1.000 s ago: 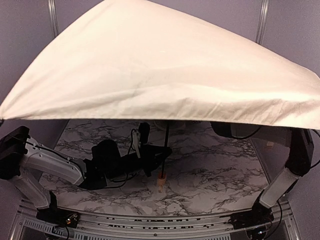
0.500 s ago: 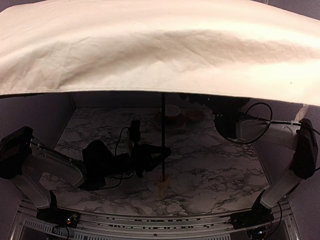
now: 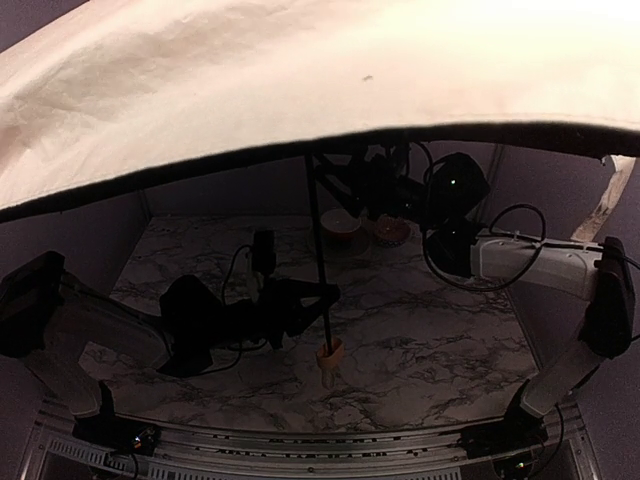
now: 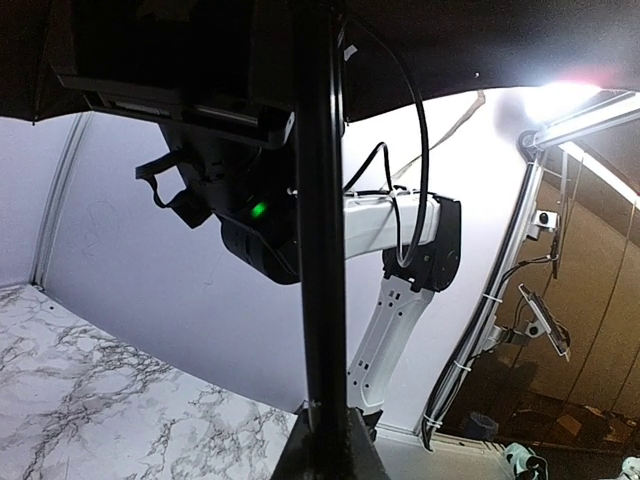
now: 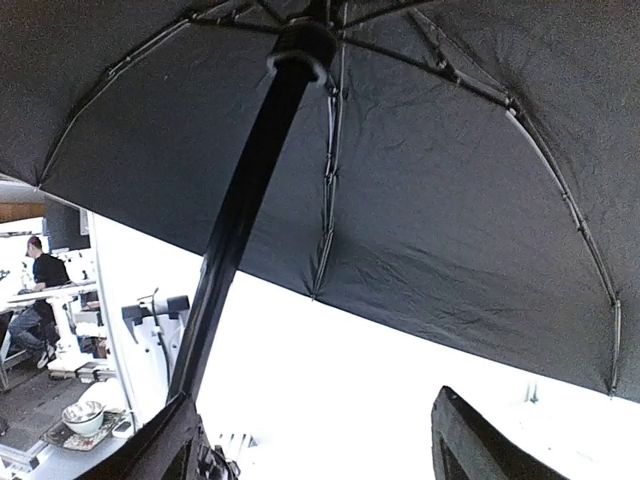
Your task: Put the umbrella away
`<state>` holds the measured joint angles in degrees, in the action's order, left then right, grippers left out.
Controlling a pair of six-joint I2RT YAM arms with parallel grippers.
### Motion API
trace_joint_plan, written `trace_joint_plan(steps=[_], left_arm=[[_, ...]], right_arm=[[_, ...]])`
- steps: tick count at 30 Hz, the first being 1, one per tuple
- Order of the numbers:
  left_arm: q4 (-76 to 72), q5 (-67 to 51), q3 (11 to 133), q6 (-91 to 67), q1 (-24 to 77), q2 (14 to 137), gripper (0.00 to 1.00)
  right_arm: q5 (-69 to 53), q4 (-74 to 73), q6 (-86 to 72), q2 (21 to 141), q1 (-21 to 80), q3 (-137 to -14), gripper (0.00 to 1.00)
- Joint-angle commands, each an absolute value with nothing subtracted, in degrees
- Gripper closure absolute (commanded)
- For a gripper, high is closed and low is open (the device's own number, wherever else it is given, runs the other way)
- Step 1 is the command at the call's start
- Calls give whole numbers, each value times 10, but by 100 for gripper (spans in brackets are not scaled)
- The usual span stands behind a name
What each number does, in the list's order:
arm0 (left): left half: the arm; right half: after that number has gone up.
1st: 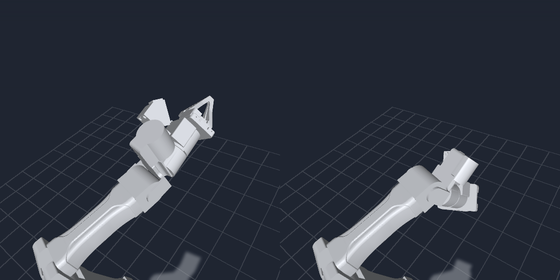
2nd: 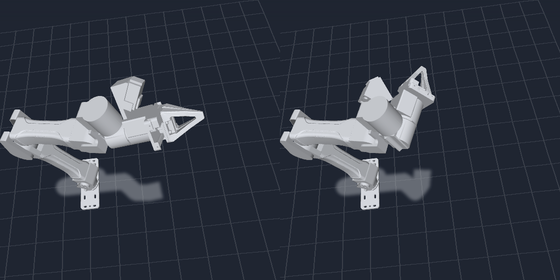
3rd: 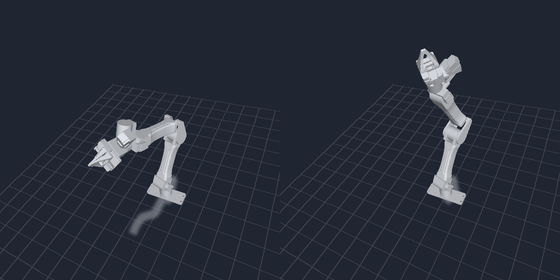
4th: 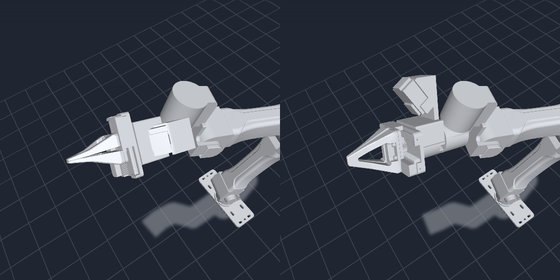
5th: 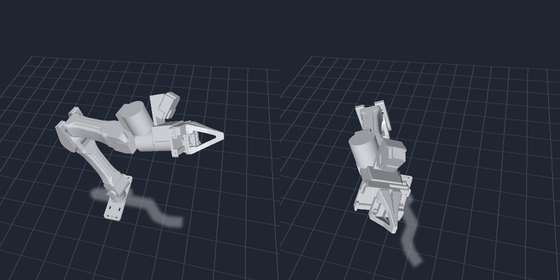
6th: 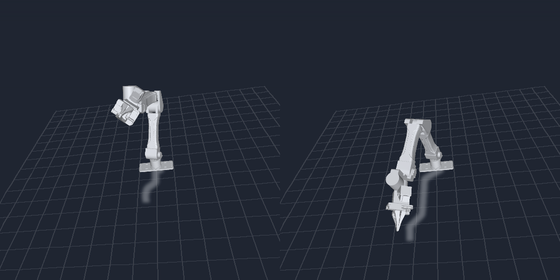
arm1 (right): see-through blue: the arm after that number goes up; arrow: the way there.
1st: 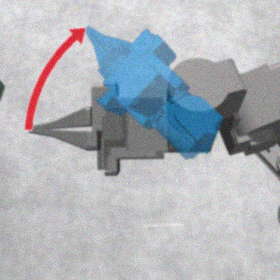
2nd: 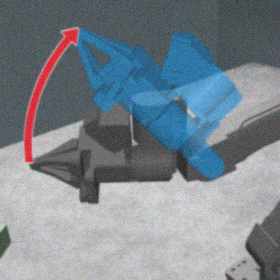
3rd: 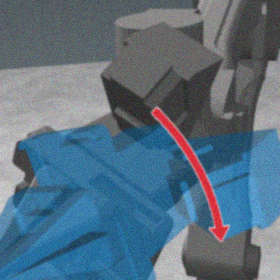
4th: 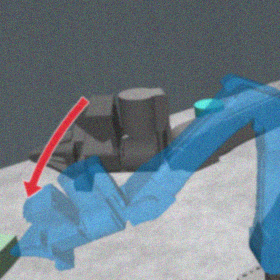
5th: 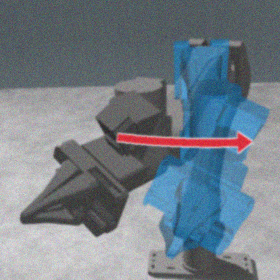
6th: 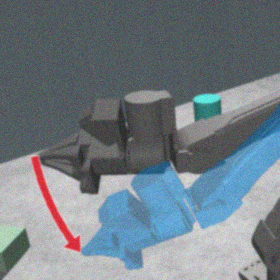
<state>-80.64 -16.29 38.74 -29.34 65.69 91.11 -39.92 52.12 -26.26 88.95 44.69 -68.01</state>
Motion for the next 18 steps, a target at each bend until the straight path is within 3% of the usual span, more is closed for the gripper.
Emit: trace_joint_plan(steps=[1,10,18], left_arm=[[-829,-181,404,-297,649,905,100],[-921,-264,417,-366,641,948,100],[-876,-255,437,-348,640,958,100]], right_arm=[[-456,504,-258,891,455,-724,23],[-464,395,-175,851,448,-722,18],[-455,341,-136,840,456,-736,20]])
